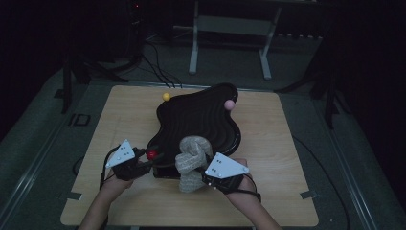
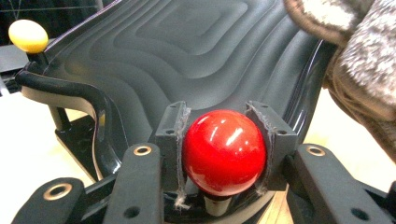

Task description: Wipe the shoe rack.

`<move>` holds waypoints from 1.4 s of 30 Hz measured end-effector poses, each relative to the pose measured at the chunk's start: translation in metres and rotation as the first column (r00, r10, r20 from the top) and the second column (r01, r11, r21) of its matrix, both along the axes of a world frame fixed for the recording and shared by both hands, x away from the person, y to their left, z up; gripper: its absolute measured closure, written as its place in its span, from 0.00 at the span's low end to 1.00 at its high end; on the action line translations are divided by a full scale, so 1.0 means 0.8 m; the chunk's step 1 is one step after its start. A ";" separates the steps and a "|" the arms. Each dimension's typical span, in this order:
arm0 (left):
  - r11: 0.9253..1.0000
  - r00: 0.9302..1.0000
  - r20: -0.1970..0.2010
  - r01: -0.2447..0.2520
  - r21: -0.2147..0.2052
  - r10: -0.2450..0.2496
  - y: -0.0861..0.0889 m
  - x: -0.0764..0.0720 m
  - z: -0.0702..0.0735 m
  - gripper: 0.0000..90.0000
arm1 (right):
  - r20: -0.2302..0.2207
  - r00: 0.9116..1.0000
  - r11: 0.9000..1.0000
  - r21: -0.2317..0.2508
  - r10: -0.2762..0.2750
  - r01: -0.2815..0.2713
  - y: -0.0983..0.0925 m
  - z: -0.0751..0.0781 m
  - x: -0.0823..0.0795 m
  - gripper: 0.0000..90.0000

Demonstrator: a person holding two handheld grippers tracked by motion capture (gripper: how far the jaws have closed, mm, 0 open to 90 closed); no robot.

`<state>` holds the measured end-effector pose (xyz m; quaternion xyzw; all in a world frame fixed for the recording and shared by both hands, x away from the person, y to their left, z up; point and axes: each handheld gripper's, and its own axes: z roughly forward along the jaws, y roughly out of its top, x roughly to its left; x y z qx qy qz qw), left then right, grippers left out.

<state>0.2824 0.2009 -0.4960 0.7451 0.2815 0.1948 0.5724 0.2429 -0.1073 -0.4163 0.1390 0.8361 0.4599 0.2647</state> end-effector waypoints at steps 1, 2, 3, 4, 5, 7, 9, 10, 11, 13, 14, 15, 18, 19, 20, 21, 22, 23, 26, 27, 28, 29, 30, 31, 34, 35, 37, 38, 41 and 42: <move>1.000 1.000 -0.001 0.000 -0.001 0.000 0.000 0.000 0.000 0.66 | -0.021 1.000 1.000 -0.005 0.012 -0.012 0.002 -0.007 0.001 0.77; 1.000 1.000 -0.002 0.000 0.000 0.000 0.000 0.000 0.000 0.66 | -0.037 0.999 1.000 -0.020 0.017 -0.018 0.005 -0.015 0.002 0.77; 1.000 1.000 -0.002 0.000 -0.001 0.000 0.000 0.000 0.000 0.66 | -0.037 0.999 0.999 -0.036 0.018 -0.019 0.007 -0.019 0.002 0.77; 1.000 1.000 -0.002 0.000 -0.002 0.000 0.000 0.000 0.000 0.66 | -0.041 0.999 0.998 -0.054 0.020 -0.022 0.010 -0.024 0.002 0.77; 1.000 1.000 -0.003 0.000 -0.002 0.000 0.000 0.000 0.000 0.66 | -0.041 0.999 0.998 -0.059 0.020 -0.023 0.012 -0.025 0.002 0.77; 1.000 1.000 -0.003 0.000 -0.001 0.000 0.000 0.000 0.000 0.66 | -0.029 0.999 0.998 -0.058 0.021 -0.022 0.014 -0.018 0.000 0.77; 1.000 1.000 -0.002 0.001 -0.002 -0.001 0.001 0.000 0.000 0.66 | -0.020 1.000 0.999 -0.051 0.020 -0.021 0.015 -0.014 0.000 0.76; 1.000 1.000 -0.002 0.002 -0.002 -0.002 0.001 0.000 0.000 0.66 | -0.014 1.000 0.999 -0.035 0.012 -0.013 0.015 -0.008 0.001 0.77; 1.000 1.000 -0.003 0.003 -0.001 -0.003 0.001 0.000 0.000 0.66 | -0.014 1.000 0.999 -0.035 0.012 -0.013 0.015 -0.008 0.001 0.77; 1.000 1.000 -0.002 0.001 0.000 -0.001 0.000 0.000 0.000 0.66 | -0.021 1.000 0.999 -0.046 0.014 -0.015 0.019 -0.018 0.003 0.77; 1.000 1.000 -0.002 0.002 0.000 -0.002 0.000 0.000 0.000 0.66 | -0.021 1.000 0.999 -0.046 0.014 -0.015 0.019 -0.018 0.003 0.77; 1.000 1.000 -0.003 0.002 -0.002 -0.002 0.000 0.000 0.000 0.66 | -0.028 0.999 0.997 -0.077 0.021 -0.023 0.023 -0.028 0.003 0.77; 1.000 1.000 -0.004 0.002 -0.001 -0.002 0.001 0.000 0.000 0.66 | -0.039 0.999 0.997 -0.080 0.022 -0.025 0.026 -0.026 0.003 0.77; 1.000 1.000 -0.004 0.002 -0.002 -0.002 0.001 0.000 0.000 0.66 | -0.026 0.999 0.997 -0.071 0.020 -0.022 0.026 -0.021 0.001 0.77; 1.000 1.000 -0.004 0.002 -0.002 -0.002 0.001 0.000 0.000 0.66 | -0.011 1.000 0.998 -0.059 0.015 -0.016 0.025 -0.016 0.000 0.77; 1.000 1.000 -0.004 0.003 -0.003 -0.003 0.001 0.000 0.000 0.66 | -0.007 1.000 0.999 -0.045 0.009 -0.009 0.024 -0.013 0.000 0.77; 1.000 1.000 -0.004 0.003 -0.003 -0.003 0.001 0.000 0.000 0.66 | -0.007 1.000 0.999 -0.045 0.009 -0.009 0.024 -0.013 0.000 0.77; 1.000 1.000 -0.003 0.001 0.000 -0.001 0.000 0.000 0.000 0.66 | -0.013 1.000 0.999 -0.032 0.006 -0.006 0.022 -0.013 0.001 0.77; 1.000 1.000 -0.004 0.003 -0.003 -0.003 0.001 0.000 0.000 0.66 | -0.052 0.999 0.996 -0.084 0.007 -0.012 0.025 -0.044 0.004 0.77; 1.000 1.000 -0.004 0.003 -0.002 -0.003 0.000 0.000 0.000 0.66 | -0.067 0.998 0.994 -0.105 0.004 -0.011 0.027 -0.053 0.006 0.77; 1.000 1.000 -0.004 0.003 -0.002 -0.003 0.000 0.000 0.000 0.66 | -0.080 0.997 0.993 -0.121 0.001 -0.011 0.028 -0.058 0.007 0.77; 1.000 1.000 -0.005 0.002 -0.002 -0.002 0.000 0.000 0.000 0.66 | -0.080 0.997 0.993 -0.121 0.001 -0.011 0.028 -0.058 0.007 0.77; 1.000 1.000 -0.005 0.002 -0.002 -0.002 0.001 0.000 0.000 0.66 | -0.086 0.996 0.992 -0.125 0.007 -0.017 0.029 -0.060 0.007 0.77; 1.000 1.000 -0.005 0.003 -0.003 -0.003 0.001 0.000 0.000 0.66 | -0.082 0.996 0.993 -0.116 0.016 -0.026 0.031 -0.056 0.004 0.77; 1.000 1.000 -0.005 0.004 -0.001 -0.004 0.001 0.001 0.000 0.66 | -0.075 0.997 0.994 -0.108 0.013 -0.021 0.033 -0.052 0.004 0.77; 1.000 1.000 -0.006 0.003 0.000 -0.003 0.000 0.001 0.000 0.66 | -0.080 0.997 0.993 -0.117 0.010 -0.019 0.034 -0.055 0.007 0.77; 1.000 1.000 -0.007 0.002 -0.002 -0.002 0.000 0.000 0.000 0.66 | -0.095 0.995 0.991 -0.133 0.003 -0.016 0.036 -0.065 0.014 0.77; 1.000 1.000 -0.007 0.001 -0.002 -0.001 0.000 0.000 0.000 0.66 | -0.109 0.994 0.991 -0.132 -0.002 -0.012 0.037 -0.069 0.018 0.77; 1.000 1.000 -0.009 0.001 -0.003 -0.001 0.000 0.000 0.000 0.66 | -0.120 0.993 0.991 -0.131 -0.001 -0.015 0.039 -0.069 0.018 0.77; 1.000 1.000 -0.008 0.002 -0.003 -0.002 0.001 0.000 0.000 0.66 | -0.114 0.993 0.991 -0.132 0.003 -0.019 0.041 -0.068 0.015 0.77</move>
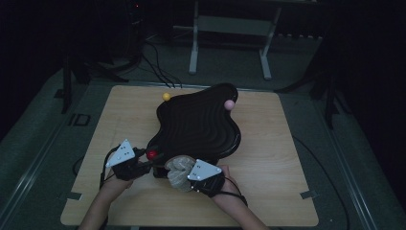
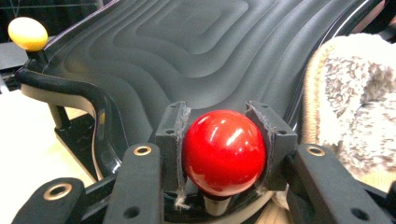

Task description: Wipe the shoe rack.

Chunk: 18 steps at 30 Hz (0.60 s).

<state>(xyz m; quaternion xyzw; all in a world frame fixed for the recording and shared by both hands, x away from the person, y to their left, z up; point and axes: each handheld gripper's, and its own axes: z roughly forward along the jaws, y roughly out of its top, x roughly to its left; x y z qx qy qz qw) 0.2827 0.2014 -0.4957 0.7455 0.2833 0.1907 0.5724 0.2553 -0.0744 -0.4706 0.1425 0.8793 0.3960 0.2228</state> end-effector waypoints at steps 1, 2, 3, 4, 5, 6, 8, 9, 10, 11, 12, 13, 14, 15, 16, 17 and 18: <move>1.000 1.000 0.000 0.001 -0.001 -0.001 0.000 0.000 0.000 0.66 | 0.013 1.000 1.000 -0.002 0.005 -0.005 0.004 0.001 -0.004 0.77; 1.000 1.000 -0.001 0.001 -0.002 -0.001 0.000 0.000 0.000 0.66 | 0.012 1.000 1.000 0.001 0.002 -0.002 0.005 0.000 -0.002 0.77; 1.000 1.000 -0.001 0.001 0.001 -0.001 0.000 0.000 0.000 0.66 | 0.006 1.000 1.000 0.003 -0.002 0.002 0.005 -0.002 0.000 0.77; 1.000 1.000 -0.002 0.001 0.000 -0.001 0.000 0.000 0.000 0.66 | 0.002 1.000 1.000 -0.001 -0.006 0.006 0.006 -0.005 0.002 0.77; 1.000 1.000 -0.001 0.001 0.000 -0.001 0.000 0.000 0.000 0.66 | -0.004 1.000 1.000 -0.011 -0.007 0.007 0.008 -0.008 0.004 0.77; 1.000 1.000 -0.001 0.001 -0.002 -0.001 0.000 0.000 0.000 0.66 | -0.012 1.000 1.000 -0.013 -0.005 0.005 0.009 -0.008 0.004 0.77; 1.000 1.000 -0.001 0.001 -0.002 -0.001 0.000 0.000 0.000 0.66 | -0.006 1.000 1.000 -0.007 0.009 -0.009 0.011 -0.002 -0.001 0.77; 1.000 1.000 -0.001 0.001 -0.001 -0.001 0.000 0.000 0.000 0.66 | -0.006 1.000 1.000 -0.007 0.009 -0.009 0.011 -0.002 -0.001 0.77; 1.000 1.000 -0.001 0.001 -0.002 -0.001 0.000 0.000 0.000 0.66 | 0.002 1.000 1.000 0.006 0.012 -0.012 0.010 0.004 -0.005 0.77; 1.000 1.000 0.000 0.002 -0.002 -0.002 0.000 0.000 0.000 0.66 | 0.006 1.000 1.000 0.002 0.007 -0.007 0.009 0.004 -0.006 0.77; 1.000 1.000 0.000 0.002 -0.001 -0.002 0.000 0.000 0.000 0.66 | 0.011 1.000 1.000 0.000 0.005 -0.005 0.009 0.003 -0.005 0.77; 1.000 1.000 0.000 0.002 -0.001 -0.002 0.000 0.000 0.000 0.66 | 0.009 1.000 1.000 -0.006 -0.006 0.006 0.009 -0.002 -0.002 0.77; 1.000 1.000 -0.002 0.000 0.000 0.000 0.000 0.000 0.000 0.66 | -0.001 1.000 1.000 -0.018 -0.013 0.013 0.010 -0.008 0.001 0.77; 1.000 1.000 -0.002 -0.001 -0.001 0.001 0.000 0.000 0.000 0.66 | -0.012 1.000 1.000 -0.027 -0.015 0.014 0.011 -0.013 0.003 0.77; 1.000 1.000 -0.002 -0.001 -0.001 0.001 0.000 0.000 0.000 0.66 | -0.023 1.000 0.999 -0.031 -0.011 0.011 0.013 -0.016 0.003 0.77; 1.000 1.000 -0.002 0.000 -0.001 0.000 0.000 0.000 0.000 0.66 | -0.023 1.000 0.999 -0.031 -0.011 0.011 0.013 -0.016 0.003 0.77; 1.000 1.000 -0.002 0.001 -0.003 -0.001 0.000 0.000 0.000 0.66 | -0.012 1.000 0.999 -0.036 0.004 -0.004 0.016 -0.014 -0.001 0.77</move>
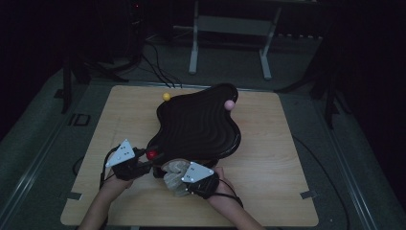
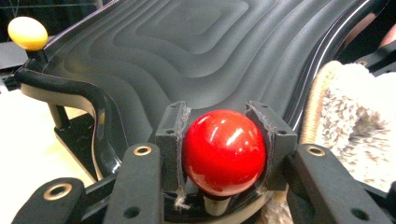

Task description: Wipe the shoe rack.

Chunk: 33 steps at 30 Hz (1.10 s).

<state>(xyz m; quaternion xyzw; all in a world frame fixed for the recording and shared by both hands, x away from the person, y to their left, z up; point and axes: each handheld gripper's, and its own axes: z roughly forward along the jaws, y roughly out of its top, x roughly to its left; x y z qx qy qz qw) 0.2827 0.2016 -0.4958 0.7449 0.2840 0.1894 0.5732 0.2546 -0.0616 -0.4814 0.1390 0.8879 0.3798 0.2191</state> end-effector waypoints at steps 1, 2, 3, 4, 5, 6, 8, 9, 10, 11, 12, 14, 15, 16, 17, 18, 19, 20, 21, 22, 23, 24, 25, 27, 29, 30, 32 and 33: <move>1.000 1.000 0.000 0.000 0.000 0.000 0.000 0.000 0.000 0.66 | 0.003 1.000 1.000 0.005 0.001 -0.001 0.001 0.002 -0.001 0.77; 1.000 1.000 0.000 0.000 0.001 0.000 0.000 0.000 0.000 0.66 | 0.006 1.000 1.000 0.014 0.002 -0.002 0.001 0.005 -0.002 0.77; 1.000 1.000 0.000 0.001 0.002 -0.001 0.000 0.000 0.000 0.66 | 0.006 1.000 1.000 0.013 0.000 0.000 0.002 0.004 0.000 0.77; 1.000 1.000 0.000 0.001 0.002 -0.001 0.000 0.000 0.000 0.66 | 0.009 1.000 1.000 0.004 -0.005 0.005 0.003 0.001 0.001 0.77; 1.000 1.000 -0.001 0.001 0.001 -0.001 0.000 0.000 0.000 0.66 | 0.009 1.000 1.000 0.004 -0.005 0.005 0.003 0.001 0.001 0.77; 1.000 1.000 0.000 0.001 0.001 -0.001 0.000 0.000 0.000 0.66 | 0.014 1.000 1.000 -0.008 -0.009 0.009 0.005 -0.003 0.003 0.77; 1.000 1.000 -0.001 -0.001 0.000 0.001 0.000 0.000 0.000 0.66 | -0.007 1.000 1.000 -0.014 -0.012 0.011 0.008 -0.007 0.006 0.77; 1.000 1.000 -0.001 0.000 0.000 0.000 0.000 0.000 0.000 0.66 | -0.005 1.000 1.000 -0.011 -0.003 0.003 0.009 -0.005 0.004 0.77; 1.000 1.000 -0.001 0.002 -0.001 -0.002 0.000 0.000 0.000 0.66 | -0.003 1.000 1.000 -0.005 0.005 -0.005 0.011 -0.002 0.001 0.77; 1.000 1.000 -0.001 0.001 -0.001 -0.001 0.000 0.000 0.000 0.66 | 0.009 1.000 1.000 -0.007 0.011 -0.011 0.012 0.000 -0.001 0.77; 1.000 1.000 -0.001 0.001 -0.001 -0.001 0.000 0.000 0.000 0.66 | 0.015 1.000 1.000 -0.012 0.007 -0.007 0.014 0.000 -0.002 0.77; 1.000 1.000 -0.003 -0.001 0.003 0.001 0.000 0.000 0.001 0.66 | 0.008 1.000 1.000 -0.018 -0.006 0.006 0.014 -0.006 0.004 0.77; 1.000 1.000 -0.003 -0.001 0.003 0.001 0.000 0.000 0.001 0.66 | 0.006 1.000 1.000 -0.024 -0.011 0.012 0.014 -0.008 0.007 0.77; 1.000 1.000 -0.003 -0.001 0.002 0.001 0.000 0.000 0.000 0.66 | -0.003 1.000 1.000 -0.024 -0.017 0.017 0.013 -0.010 0.009 0.77; 1.000 1.000 -0.002 -0.001 0.002 0.001 0.000 0.000 0.000 0.66 | -0.003 1.000 1.000 -0.024 -0.017 0.017 0.013 -0.010 0.009 0.77; 1.000 1.000 -0.001 0.000 0.001 0.000 0.000 0.000 0.000 0.66 | -0.015 1.000 1.000 -0.020 -0.021 0.020 0.013 -0.009 0.009 0.77; 1.000 1.000 -0.001 0.001 0.002 -0.001 0.000 0.000 0.000 0.66 | -0.007 1.000 1.000 -0.024 -0.015 0.014 0.014 -0.006 0.005 0.77; 1.000 1.000 -0.001 0.002 0.000 -0.002 0.000 0.000 0.000 0.66 | 0.014 1.000 1.000 -0.021 0.012 -0.011 0.015 0.000 -0.003 0.77; 1.000 1.000 -0.001 0.003 0.000 -0.003 0.000 0.000 0.000 0.66 | 0.019 1.000 1.000 -0.019 0.021 -0.021 0.015 0.002 -0.005 0.77; 1.000 1.000 -0.001 0.003 0.000 -0.003 0.000 0.000 0.000 0.66 | 0.019 1.000 1.000 -0.019 0.021 -0.021 0.015 0.002 -0.005 0.77; 1.000 1.000 -0.002 0.001 0.001 -0.001 0.000 0.000 0.000 0.66 | 0.017 1.000 1.000 -0.014 0.015 -0.015 0.014 0.004 -0.003 0.77; 1.000 1.000 -0.003 0.000 0.002 0.000 0.000 0.000 0.000 0.66 | 0.007 1.000 1.000 -0.017 0.001 -0.001 0.013 0.000 0.003 0.77; 1.000 1.000 -0.003 0.000 0.002 0.000 0.000 0.000 0.000 0.66 | -0.001 1.000 1.000 -0.025 -0.013 0.013 0.012 -0.004 0.007 0.77; 1.000 1.000 -0.004 -0.001 0.001 0.001 0.000 0.000 0.000 0.66 | -0.005 1.000 0.999 -0.036 -0.018 0.018 0.012 -0.007 0.009 0.77; 1.000 1.000 0.000 0.000 0.000 0.000 0.000 0.000 0.000 0.66 | -0.011 1.000 1.000 -0.027 -0.010 0.010 0.009 -0.007 0.005 0.77; 1.000 1.000 0.001 0.000 0.002 0.000 0.000 0.000 0.000 0.66 | -0.012 1.000 1.000 -0.019 0.006 -0.006 0.004 -0.003 -0.003 0.77; 1.000 1.000 0.001 -0.001 0.003 0.001 0.000 0.000 0.000 0.66 | -0.015 1.000 1.000 -0.008 0.013 -0.014 -0.001 0.000 -0.007 0.77; 1.000 1.000 0.001 -0.003 0.002 0.003 0.000 0.000 0.000 0.66 | -0.016 1.000 1.000 0.014 0.020 -0.020 -0.013 0.006 -0.015 0.77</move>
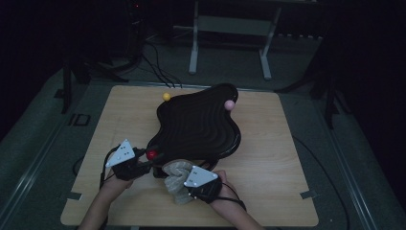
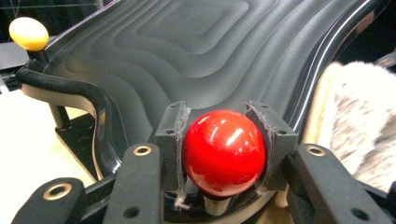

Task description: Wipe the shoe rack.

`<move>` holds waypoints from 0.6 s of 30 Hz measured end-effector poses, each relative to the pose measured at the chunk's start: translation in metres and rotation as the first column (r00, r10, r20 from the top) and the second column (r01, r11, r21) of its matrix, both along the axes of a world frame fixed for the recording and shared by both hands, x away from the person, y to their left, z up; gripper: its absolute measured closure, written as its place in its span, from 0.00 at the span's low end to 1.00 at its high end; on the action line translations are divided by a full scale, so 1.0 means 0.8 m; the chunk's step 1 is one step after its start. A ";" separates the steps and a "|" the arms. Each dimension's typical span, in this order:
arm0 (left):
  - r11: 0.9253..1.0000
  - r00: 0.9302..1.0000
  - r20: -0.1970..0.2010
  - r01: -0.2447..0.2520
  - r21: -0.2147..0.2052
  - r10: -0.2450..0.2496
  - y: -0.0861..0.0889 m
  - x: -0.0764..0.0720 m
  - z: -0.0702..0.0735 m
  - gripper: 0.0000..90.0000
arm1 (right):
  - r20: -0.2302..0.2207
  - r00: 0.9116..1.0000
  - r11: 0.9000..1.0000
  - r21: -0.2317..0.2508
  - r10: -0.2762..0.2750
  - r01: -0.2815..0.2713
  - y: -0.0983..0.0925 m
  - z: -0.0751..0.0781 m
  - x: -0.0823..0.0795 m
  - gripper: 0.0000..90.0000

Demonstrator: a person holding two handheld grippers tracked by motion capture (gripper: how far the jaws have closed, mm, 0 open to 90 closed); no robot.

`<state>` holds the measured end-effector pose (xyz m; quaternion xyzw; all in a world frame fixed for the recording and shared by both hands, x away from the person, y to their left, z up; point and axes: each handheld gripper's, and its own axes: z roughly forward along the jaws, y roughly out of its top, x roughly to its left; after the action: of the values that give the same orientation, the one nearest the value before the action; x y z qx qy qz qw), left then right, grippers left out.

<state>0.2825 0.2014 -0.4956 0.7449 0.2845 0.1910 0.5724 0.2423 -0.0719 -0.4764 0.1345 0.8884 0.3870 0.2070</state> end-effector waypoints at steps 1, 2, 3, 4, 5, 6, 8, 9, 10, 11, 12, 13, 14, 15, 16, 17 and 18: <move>1.000 1.000 0.004 -0.002 0.007 0.002 0.000 0.000 0.000 0.66 | 0.006 1.000 1.000 0.008 0.003 -0.003 -0.007 0.004 -0.004 0.77; 1.000 1.000 0.008 -0.005 0.009 0.005 -0.001 -0.001 0.001 0.66 | 0.011 1.000 1.000 0.021 0.001 -0.001 -0.015 0.008 -0.009 0.77; 1.000 1.000 0.010 -0.005 0.007 0.005 -0.001 -0.001 0.000 0.66 | 0.013 1.000 0.999 0.035 -0.005 0.005 -0.023 0.012 -0.014 0.77; 1.000 1.000 0.010 -0.005 0.007 0.005 -0.001 -0.001 0.000 0.66 | 0.013 1.000 0.999 0.035 -0.005 0.005 -0.023 0.012 -0.014 0.77; 1.000 1.000 0.015 -0.002 -0.003 0.002 0.000 -0.001 -0.002 0.66 | 0.016 1.000 0.998 0.070 -0.010 0.009 -0.040 0.022 -0.023 0.77; 1.000 1.000 0.015 -0.002 -0.003 0.002 0.000 -0.001 -0.002 0.66 | 0.016 1.000 0.998 0.070 -0.010 0.009 -0.040 0.022 -0.023 0.77; 1.000 1.000 0.012 0.002 -0.007 -0.002 0.001 0.000 -0.002 0.66 | 0.039 0.999 0.992 0.124 -0.016 0.011 -0.068 0.044 -0.039 0.77; 1.000 1.000 0.011 0.002 -0.005 -0.002 0.001 0.000 -0.001 0.66 | 0.039 0.999 0.992 0.124 -0.016 0.011 -0.068 0.044 -0.039 0.77; 1.000 1.000 0.011 0.003 -0.004 -0.003 0.001 0.000 -0.001 0.66 | 0.059 0.998 0.986 0.166 -0.024 0.014 -0.087 0.064 -0.047 0.77; 1.000 1.000 0.010 0.003 -0.005 -0.003 0.001 0.000 -0.001 0.66 | 0.070 0.997 0.982 0.190 -0.030 0.016 -0.097 0.076 -0.050 0.77; 1.000 1.000 0.010 0.003 -0.005 -0.003 0.001 0.000 -0.001 0.66 | 0.070 0.997 0.982 0.190 -0.030 0.016 -0.097 0.076 -0.050 0.77; 1.000 1.000 0.009 -0.004 -0.006 0.004 0.001 0.001 -0.001 0.66 | 0.092 0.994 0.968 0.248 -0.058 0.033 -0.118 0.099 -0.052 0.77; 1.000 1.000 0.009 -0.004 -0.006 0.004 0.001 0.001 -0.001 0.65 | 0.092 0.994 0.968 0.248 -0.058 0.033 -0.118 0.099 -0.052 0.77; 1.000 1.000 0.011 -0.009 -0.002 0.009 0.001 0.001 -0.001 0.65 | 0.120 0.988 0.954 0.296 -0.095 0.056 -0.138 0.120 -0.050 0.77; 1.000 1.000 0.016 -0.011 0.004 0.011 0.001 0.001 -0.001 0.65 | 0.120 0.988 0.954 0.296 -0.095 0.056 -0.138 0.120 -0.050 0.77; 1.000 1.000 0.021 -0.016 0.008 0.016 0.001 0.000 -0.001 0.65 | 0.137 0.983 0.947 0.313 -0.125 0.077 -0.146 0.128 -0.048 0.77; 1.000 0.999 0.030 -0.016 0.011 0.016 0.001 0.000 -0.001 0.65 | 0.149 0.974 0.934 0.340 -0.168 0.110 -0.160 0.139 -0.041 0.77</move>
<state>0.2827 0.2023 -0.4966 0.7430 0.2808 0.2081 0.5708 0.2097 -0.2003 -0.3650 0.1954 0.7778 0.5245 0.2860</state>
